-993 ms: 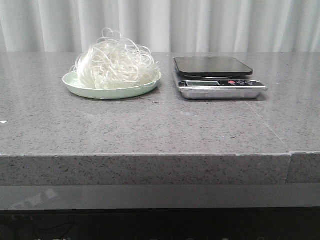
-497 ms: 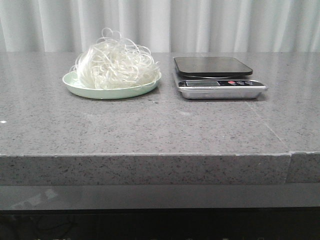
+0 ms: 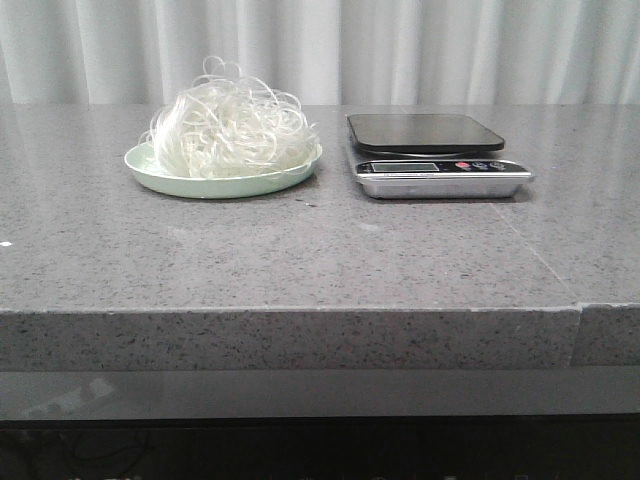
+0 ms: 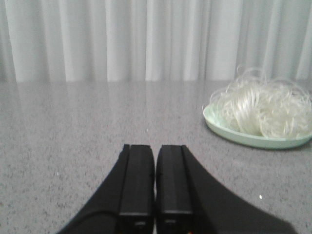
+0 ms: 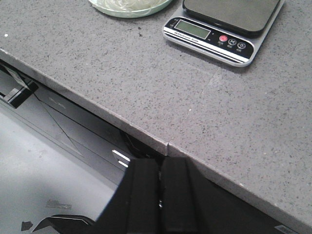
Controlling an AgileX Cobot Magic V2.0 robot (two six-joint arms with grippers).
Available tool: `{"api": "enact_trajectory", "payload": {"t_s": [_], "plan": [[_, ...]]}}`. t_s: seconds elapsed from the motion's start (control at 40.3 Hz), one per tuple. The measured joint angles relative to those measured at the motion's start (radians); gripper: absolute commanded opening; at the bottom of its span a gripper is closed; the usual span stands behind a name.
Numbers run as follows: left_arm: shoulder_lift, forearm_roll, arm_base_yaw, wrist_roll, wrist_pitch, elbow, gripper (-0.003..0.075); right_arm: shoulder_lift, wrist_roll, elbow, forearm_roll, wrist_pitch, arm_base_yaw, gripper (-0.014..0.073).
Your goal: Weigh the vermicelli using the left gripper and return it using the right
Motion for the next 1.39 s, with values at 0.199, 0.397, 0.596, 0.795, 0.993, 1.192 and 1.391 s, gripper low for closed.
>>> {"api": "enact_trajectory", "payload": {"t_s": [0.199,0.397,0.596,0.795,0.993,1.192,1.391], "plan": [[0.000,0.000,0.000,0.000,-0.013,0.000,0.0155,0.000,0.000,0.000,0.000,0.000,0.000,0.0157],[0.000,0.000,0.027,0.000,-0.013,0.000,0.0155,0.000,0.000,0.000,0.000,0.000,0.000,0.0157],[0.000,0.000,0.041,0.000,-0.013,0.000,0.0155,0.000,0.000,0.000,0.000,0.000,0.000,0.0157],[0.000,0.000,0.070,0.000,-0.013,0.000,0.0155,0.000,0.000,0.000,0.000,0.000,0.000,0.0157],[0.000,0.000,0.072,0.000,-0.013,0.000,0.0155,0.000,0.000,0.000,0.000,0.000,0.000,0.0157],[0.000,0.000,0.072,0.000,-0.013,0.000,0.0155,0.000,0.000,0.000,0.000,0.000,0.000,0.0157],[0.000,0.000,0.072,0.000,-0.013,0.000,0.0155,0.000,0.000,0.000,0.000,0.000,0.000,0.0157]]}}
